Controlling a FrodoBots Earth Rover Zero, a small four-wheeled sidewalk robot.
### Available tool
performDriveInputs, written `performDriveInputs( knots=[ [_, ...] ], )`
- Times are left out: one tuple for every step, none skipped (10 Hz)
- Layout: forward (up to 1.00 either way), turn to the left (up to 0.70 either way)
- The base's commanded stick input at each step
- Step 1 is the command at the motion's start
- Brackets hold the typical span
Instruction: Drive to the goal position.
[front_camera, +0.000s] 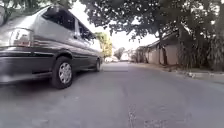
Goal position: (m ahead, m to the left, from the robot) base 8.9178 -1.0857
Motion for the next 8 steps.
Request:
performDriveInputs(
  knots=[
    [1.0, 0.0],
    [1.0, 0.0],
    [1.0, 0.0],
    [1.0, 0.0],
    [1.0, 0.0],
    [1.0, 0.0],
    [1.0, 0.0],
    [1.0, 0.0]
  ],
)
